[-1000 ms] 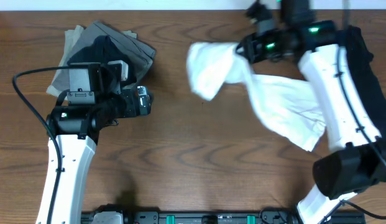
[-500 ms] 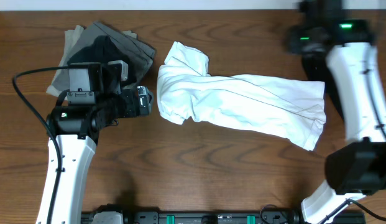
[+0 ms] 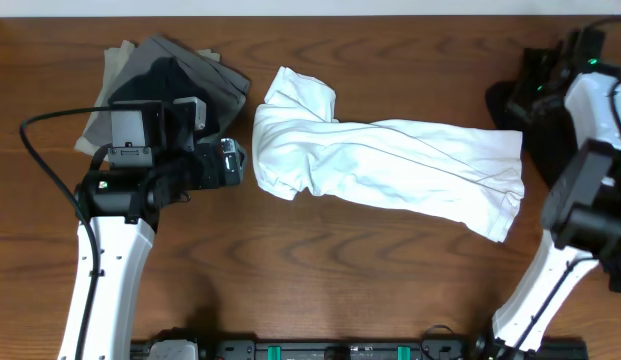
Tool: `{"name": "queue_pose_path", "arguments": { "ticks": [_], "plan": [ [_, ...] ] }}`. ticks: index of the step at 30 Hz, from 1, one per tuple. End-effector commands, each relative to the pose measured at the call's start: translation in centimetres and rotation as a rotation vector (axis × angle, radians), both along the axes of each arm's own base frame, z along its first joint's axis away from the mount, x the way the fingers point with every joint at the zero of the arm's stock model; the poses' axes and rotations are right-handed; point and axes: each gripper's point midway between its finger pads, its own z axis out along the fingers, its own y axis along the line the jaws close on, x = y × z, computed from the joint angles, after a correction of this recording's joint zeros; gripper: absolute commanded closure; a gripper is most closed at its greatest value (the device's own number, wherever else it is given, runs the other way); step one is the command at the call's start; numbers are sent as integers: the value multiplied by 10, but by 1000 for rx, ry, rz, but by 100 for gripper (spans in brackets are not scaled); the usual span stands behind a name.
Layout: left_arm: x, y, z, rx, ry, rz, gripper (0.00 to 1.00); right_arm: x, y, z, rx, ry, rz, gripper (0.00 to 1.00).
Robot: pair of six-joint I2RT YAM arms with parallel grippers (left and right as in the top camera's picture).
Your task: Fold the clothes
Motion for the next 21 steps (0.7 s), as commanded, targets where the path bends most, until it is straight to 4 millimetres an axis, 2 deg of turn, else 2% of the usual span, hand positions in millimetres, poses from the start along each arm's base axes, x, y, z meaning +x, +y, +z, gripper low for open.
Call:
{"name": "queue_pose_path", "arguments": {
  "ticks": [1, 4, 8, 12, 15, 18, 21],
  "plan": [
    [2, -1, 13, -14, -32, 1, 2, 10, 1, -17, 61, -26, -12, 100],
    [2, -1, 12, -14, -31, 1, 2, 6, -22, -40, 22, 7, -93, 99],
    [2, -1, 12, -15, -31, 1, 2, -19, -77, -57, -80, 86, -252, 99],
    [2, -1, 13, -14, -32, 0, 2, -55, -134, -59, -113, 132, -367, 99],
    [2, -1, 13, -14, -32, 1, 2, -89, -177, -60, -93, 158, -463, 99],
    [2, -1, 13, -14, -32, 1, 2, -107, -198, -56, -28, 125, -456, 99],
    [2, -1, 13, -14, -32, 1, 2, -114, -211, -39, 52, 52, -477, 99]
  ]
}}
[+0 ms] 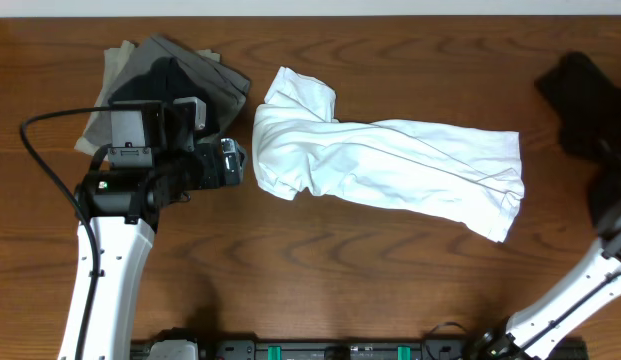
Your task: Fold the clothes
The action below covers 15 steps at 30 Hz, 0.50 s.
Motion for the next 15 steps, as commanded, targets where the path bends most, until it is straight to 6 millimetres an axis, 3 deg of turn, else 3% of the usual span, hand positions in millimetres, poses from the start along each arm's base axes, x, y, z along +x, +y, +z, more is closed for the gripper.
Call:
{"name": "queue_pose_path", "arguments": {
  "ticks": [1, 3, 6, 9, 12, 15],
  "plan": [
    [2, -1, 12, -14, -31, 1, 2, -17, -6, -4, 79, -42, 15, 99],
    [2, -1, 12, -14, -31, 1, 2, -3, -2, 29, 127, -203, 73, 97],
    [2, -1, 12, -14, -31, 1, 2, 18, 16, 90, 136, -420, 238, 77],
    [2, -1, 12, -14, -31, 1, 2, 28, 36, 134, 94, -484, 318, 61],
    [2, -1, 12, -14, -32, 1, 2, 35, 62, 152, 79, -466, 361, 46],
    [2, -1, 12, -14, -31, 1, 2, 36, 94, 136, 100, -346, 390, 44]
  ]
}}
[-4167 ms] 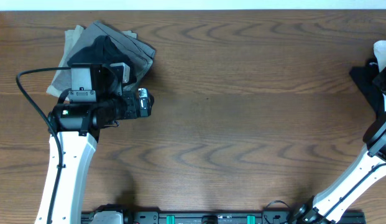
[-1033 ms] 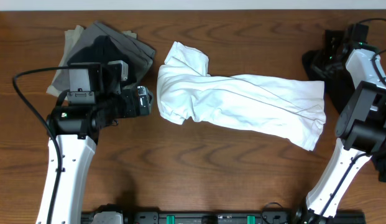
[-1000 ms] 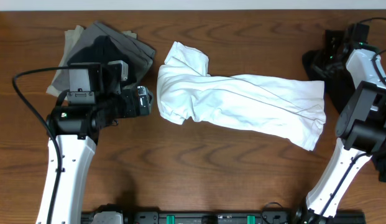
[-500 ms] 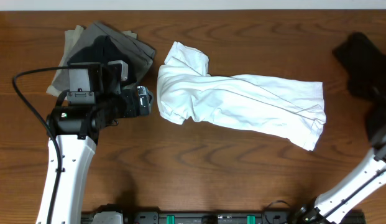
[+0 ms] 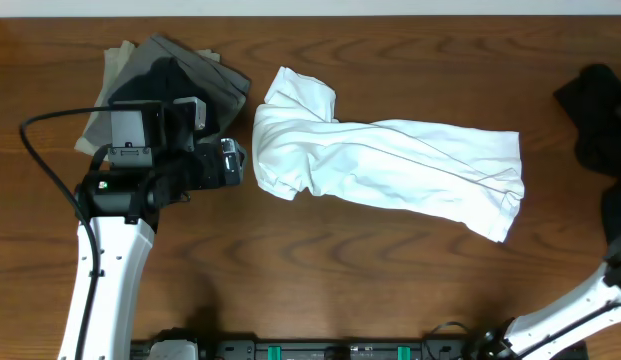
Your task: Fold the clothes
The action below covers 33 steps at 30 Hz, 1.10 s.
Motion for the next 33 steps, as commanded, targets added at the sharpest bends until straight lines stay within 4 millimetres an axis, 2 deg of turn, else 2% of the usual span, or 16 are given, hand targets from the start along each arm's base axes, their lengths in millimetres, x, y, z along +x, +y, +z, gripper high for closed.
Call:
{"name": "queue_pose_path", "arguments": {
  "ticks": [1, 4, 7, 10, 14, 21, 23, 28, 30, 33],
  "plan": [
    [2, -1, 12, -14, -31, 1, 2, 8, 45, -15, -11, 99, 95, 45],
    [2, -1, 12, -14, -31, 1, 2, -5, 75, -48, -42, 300, 122, 46],
    [2, -1, 12, -14, -31, 0, 2, -13, 92, -74, -105, 450, 129, 46],
    [2, -1, 12, -14, -31, 0, 2, -19, 105, -92, -156, 554, 140, 46],
    [2, -1, 12, -14, -31, 0, 2, -36, 112, -110, -218, 704, 121, 42],
    [4, -1, 13, -13, -39, 1, 2, -48, 137, -139, -163, 806, 188, 42],
    [3, -1, 13, -13, -37, 1, 2, -51, 143, -147, -149, 831, 202, 47],
    [3, -1, 13, -13, -36, 1, 2, -43, 161, -156, -84, 793, 260, 71],
    [4, -1, 13, -13, -39, 1, 2, -35, 157, -152, -103, 755, 270, 83],
    [4, -1, 13, -14, -38, 0, 2, -17, 133, -133, -170, 686, 221, 99]
  ]
}}
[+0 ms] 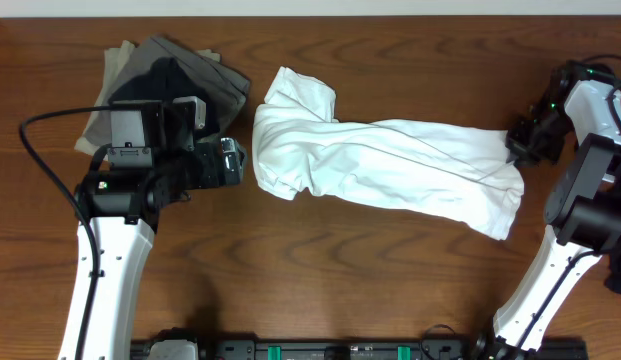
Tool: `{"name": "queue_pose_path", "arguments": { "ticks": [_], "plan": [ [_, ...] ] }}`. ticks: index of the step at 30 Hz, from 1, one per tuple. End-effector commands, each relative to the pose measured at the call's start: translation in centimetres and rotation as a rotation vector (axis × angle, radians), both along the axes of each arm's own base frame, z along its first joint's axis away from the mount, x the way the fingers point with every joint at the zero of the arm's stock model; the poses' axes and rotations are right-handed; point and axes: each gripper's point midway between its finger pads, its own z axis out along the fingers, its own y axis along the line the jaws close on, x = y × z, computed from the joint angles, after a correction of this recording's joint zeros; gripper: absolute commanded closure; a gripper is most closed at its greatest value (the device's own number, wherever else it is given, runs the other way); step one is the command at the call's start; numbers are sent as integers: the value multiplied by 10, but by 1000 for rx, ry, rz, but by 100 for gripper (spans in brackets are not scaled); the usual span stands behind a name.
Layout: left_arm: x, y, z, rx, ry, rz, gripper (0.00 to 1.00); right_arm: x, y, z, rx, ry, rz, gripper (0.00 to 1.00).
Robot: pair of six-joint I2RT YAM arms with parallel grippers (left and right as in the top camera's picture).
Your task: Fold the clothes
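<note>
A white shirt [390, 165] lies crumpled lengthwise across the middle of the table, its bunched end to the left. My left gripper [236, 162] hovers just off that left end, its fingers apart and holding nothing. My right gripper [518, 147] is down at the shirt's upper right corner, touching or just over the cloth. Whether its fingers are shut on the cloth cannot be made out from above.
A stack of folded grey and beige clothes [165, 75] sits at the back left, partly behind my left arm. The right arm's base and links [590, 210] stand along the right edge. The table's front edge carries a black rail [340, 350].
The black garment that lay at the far right edge is out of view. My right arm, then mostly out of frame, now has its gripper at the white shirt's upper right corner.
First my right gripper was on a black garment beside the white shirt's right end. That garment then showed farther right, then at the table's right edge. Now it is gone from view and the right gripper is at the shirt. The left arm stayed still.
</note>
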Motion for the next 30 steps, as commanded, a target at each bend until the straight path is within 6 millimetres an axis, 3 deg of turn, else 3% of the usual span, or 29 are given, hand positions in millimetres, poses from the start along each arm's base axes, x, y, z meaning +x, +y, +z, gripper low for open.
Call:
{"name": "queue_pose_path", "arguments": {
  "ticks": [1, 6, 11, 14, 16, 23, 26, 30],
  "plan": [
    [3, -1, 12, -14, -32, 0, 2, 22, -24, 22, -62, -94, -10, 99],
    [2, -1, 12, -13, -31, 1, 2, 39, -80, 72, -185, -213, -89, 99],
    [3, -1, 11, -13, -26, 0, 2, 46, -101, 98, -186, -294, -132, 97],
    [4, -1, 8, -14, -16, 1, 2, 45, -95, 98, -140, -298, -136, 59],
    [3, -2, 4, -14, -4, -3, 2, 45, -90, 98, -111, -303, -133, 51],
    [1, -20, -33, 12, 94, -93, 1, 49, -46, 102, 97, -338, -54, 49],
    [6, -32, -56, 29, 147, -148, 11, 50, -22, 107, 195, -359, 27, 49],
    [20, -50, -92, 35, 205, -195, 13, 46, -1, 107, 243, -331, 64, 48]
  ]
}}
